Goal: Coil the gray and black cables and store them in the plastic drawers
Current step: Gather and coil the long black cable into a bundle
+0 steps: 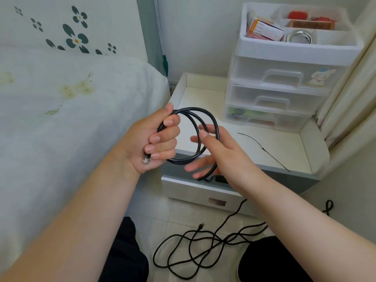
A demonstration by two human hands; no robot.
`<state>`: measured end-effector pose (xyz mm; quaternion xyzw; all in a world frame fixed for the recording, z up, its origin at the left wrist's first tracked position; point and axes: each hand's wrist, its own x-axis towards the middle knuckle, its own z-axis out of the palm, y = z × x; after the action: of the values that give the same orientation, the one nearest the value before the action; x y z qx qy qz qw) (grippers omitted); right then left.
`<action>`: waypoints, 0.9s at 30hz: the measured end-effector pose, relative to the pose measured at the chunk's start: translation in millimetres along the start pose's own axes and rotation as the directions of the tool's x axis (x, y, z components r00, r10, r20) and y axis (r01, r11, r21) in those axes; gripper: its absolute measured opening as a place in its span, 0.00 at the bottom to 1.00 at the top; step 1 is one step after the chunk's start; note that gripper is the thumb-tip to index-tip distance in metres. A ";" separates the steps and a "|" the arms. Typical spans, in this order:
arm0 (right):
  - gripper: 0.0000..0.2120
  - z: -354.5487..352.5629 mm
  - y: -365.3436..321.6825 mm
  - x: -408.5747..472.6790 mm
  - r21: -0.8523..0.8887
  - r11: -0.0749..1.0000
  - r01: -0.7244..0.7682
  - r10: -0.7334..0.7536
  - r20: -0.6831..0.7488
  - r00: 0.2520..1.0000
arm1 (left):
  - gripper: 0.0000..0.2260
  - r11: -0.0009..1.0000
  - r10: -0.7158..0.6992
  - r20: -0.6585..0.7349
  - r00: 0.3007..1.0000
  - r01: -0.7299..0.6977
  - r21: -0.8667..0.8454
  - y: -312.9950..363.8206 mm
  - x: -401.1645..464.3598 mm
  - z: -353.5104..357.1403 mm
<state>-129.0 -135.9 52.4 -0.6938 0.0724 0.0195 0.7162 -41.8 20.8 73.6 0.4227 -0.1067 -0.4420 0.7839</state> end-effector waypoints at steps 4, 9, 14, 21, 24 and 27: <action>0.25 -8.7 5.3 14.9 0.028 0.995 -0.100 0.100 -0.016 0.995 | 0.17 0.989 0.125 -0.007 0.992 -0.125 -0.083 -1.0 -0.8 6.5; 0.20 -11.3 13.3 23.7 0.046 0.998 -0.035 0.035 -0.007 0.999 | 0.16 0.896 0.337 -0.118 0.934 -0.356 -0.265 2.5 -0.7 6.1; 0.17 -12.5 35.0 28.3 -0.546 0.836 0.056 -0.109 -0.066 0.992 | 0.18 0.758 0.475 -0.323 0.819 -0.567 -0.323 22.1 -11.0 -6.7; 0.11 5.1 37.9 21.2 -0.745 0.663 0.077 -0.226 -0.101 0.969 | 0.18 0.795 0.575 -0.402 0.712 -0.603 0.069 9.7 -6.0 5.4; 0.09 17.9 37.5 15.4 -0.858 0.502 0.106 -0.265 -0.036 0.964 | 0.19 0.795 0.582 -0.419 0.697 -0.595 0.115 3.5 -3.3 12.6; 0.11 14.3 35.9 23.0 -0.891 0.453 0.025 -0.178 -0.063 0.982 | 0.19 0.797 0.585 -0.403 0.704 -0.592 0.122 1.3 -2.4 13.3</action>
<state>-109.7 -122.1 14.2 -0.9670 0.0626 -0.0398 0.2437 -49.6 15.4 83.3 0.4450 -0.0606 -0.0678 0.8909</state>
